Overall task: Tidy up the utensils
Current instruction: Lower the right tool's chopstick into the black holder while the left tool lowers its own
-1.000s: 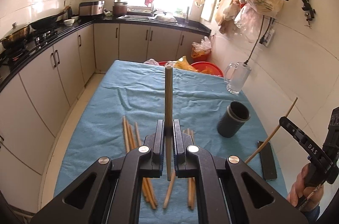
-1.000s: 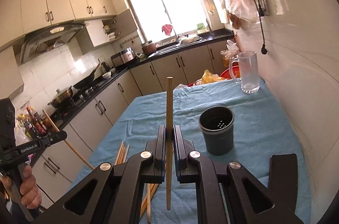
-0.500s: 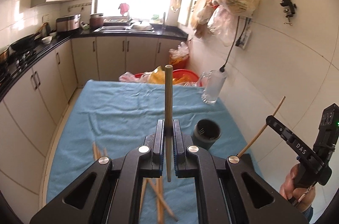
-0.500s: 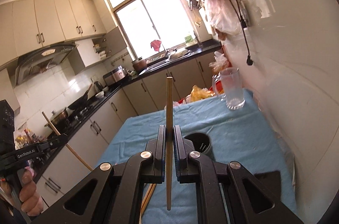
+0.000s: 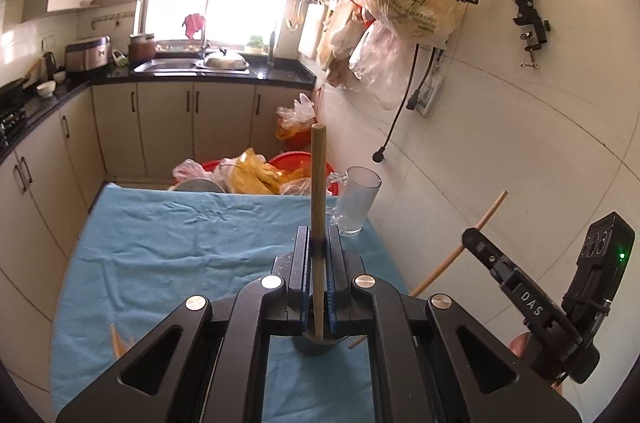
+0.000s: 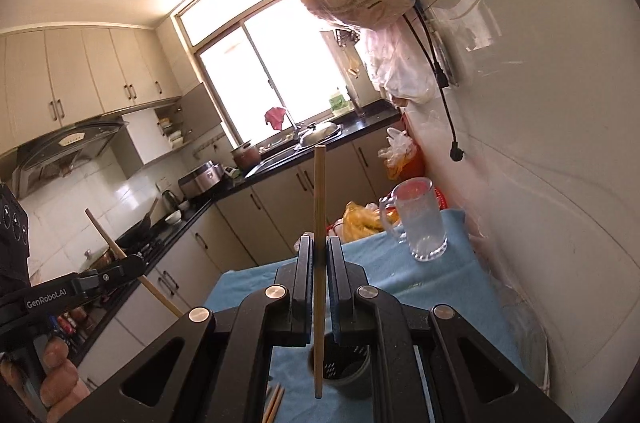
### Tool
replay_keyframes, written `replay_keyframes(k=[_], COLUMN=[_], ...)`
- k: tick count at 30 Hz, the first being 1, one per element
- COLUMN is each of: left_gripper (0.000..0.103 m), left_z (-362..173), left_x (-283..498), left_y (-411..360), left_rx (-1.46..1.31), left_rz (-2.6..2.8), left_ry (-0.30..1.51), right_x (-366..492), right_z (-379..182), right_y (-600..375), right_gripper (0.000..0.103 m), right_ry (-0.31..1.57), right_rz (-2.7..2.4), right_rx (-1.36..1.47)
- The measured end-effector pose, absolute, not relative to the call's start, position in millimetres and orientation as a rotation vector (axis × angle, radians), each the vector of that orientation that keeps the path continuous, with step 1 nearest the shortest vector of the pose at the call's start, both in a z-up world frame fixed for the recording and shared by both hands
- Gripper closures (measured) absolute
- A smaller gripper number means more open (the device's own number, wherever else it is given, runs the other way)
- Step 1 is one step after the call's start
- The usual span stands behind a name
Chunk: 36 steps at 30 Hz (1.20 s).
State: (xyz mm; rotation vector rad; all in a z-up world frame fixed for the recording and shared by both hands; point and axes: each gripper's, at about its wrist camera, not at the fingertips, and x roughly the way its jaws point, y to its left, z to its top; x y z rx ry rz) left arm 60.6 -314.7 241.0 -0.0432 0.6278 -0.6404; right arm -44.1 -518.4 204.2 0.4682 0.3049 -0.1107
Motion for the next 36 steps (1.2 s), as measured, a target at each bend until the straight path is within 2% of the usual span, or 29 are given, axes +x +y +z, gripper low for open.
replay_keyframes(k=[14, 23, 25, 28, 32, 36], left_gripper=[0.097, 0.096, 0.088, 0.079, 0.074, 0.073], left_z=[151.9, 128.1, 129.7, 137.6, 149.2, 159.6], left_x=[124.2, 136.3, 135.0, 130.1, 120.5, 108.3], left_y=[-360.4, -362.1, -360.2, -355.6, -345.8, -331.6], left_rx=[-0.017, -0.008, -0.010, -0.008, -0.016, -0.028], left_rz=[-0.629, -0.624, -0.636, -0.631, -0.638, -0.636], left_ry=[0.825, 0.867, 0.862, 0.834, 0.804, 0.780], right_x=[19.4, 48.5, 51.0, 46.1, 29.5, 7.3], right_z=[149.9, 109.5, 106.1, 110.7, 124.6, 134.7], right_y=[-542.2, -538.2, -538.6, -539.3, -538.7, -532.7], right_gripper=[0.096, 0.095, 0.093, 0.084, 0.077, 0.075], right_ry=[0.456, 0.584, 0.596, 0.577, 0.526, 0.493], right_rz=[-0.117, -0.104, -0.101, -0.104, -0.133, -0.143], right_rx=[0.495, 0.511, 0.520, 0.518, 0.501, 0.507])
